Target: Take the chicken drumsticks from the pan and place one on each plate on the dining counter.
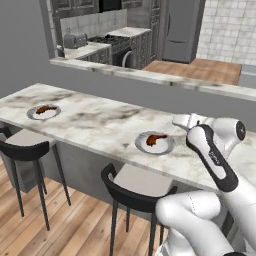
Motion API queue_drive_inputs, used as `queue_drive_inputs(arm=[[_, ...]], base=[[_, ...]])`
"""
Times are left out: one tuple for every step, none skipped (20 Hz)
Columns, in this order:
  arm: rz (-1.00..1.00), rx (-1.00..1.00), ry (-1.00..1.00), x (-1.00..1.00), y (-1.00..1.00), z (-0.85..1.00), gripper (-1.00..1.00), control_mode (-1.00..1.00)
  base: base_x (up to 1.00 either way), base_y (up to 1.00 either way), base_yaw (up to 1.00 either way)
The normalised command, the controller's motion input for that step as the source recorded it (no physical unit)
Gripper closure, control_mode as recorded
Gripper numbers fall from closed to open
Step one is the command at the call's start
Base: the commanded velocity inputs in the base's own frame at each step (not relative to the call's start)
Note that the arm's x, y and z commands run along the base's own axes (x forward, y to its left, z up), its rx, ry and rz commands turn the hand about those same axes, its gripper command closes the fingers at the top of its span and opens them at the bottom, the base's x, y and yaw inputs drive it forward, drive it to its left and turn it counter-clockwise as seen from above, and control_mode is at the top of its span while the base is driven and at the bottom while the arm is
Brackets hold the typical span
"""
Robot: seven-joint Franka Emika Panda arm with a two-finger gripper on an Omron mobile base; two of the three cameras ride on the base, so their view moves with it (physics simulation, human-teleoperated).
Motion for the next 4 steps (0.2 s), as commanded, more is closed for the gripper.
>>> queue_drive_inputs(arm=[[0.22,-0.46,0.17,-0.81,-0.21,1.00,-1.00,-1.00],[0.18,-0.54,0.32,-0.94,-0.11,1.00,-1.00,-1.00],[0.16,-0.67,0.49,-1.00,0.00,0.49,-1.00,-1.00],[0.17,-0.82,0.69,-1.00,0.00,0.00,-1.00,-1.00]], base=[[0.00,0.00,0.00],[0.00,0.00,0.00],[0.00,0.00,0.00],[0.00,0.00,0.00]])
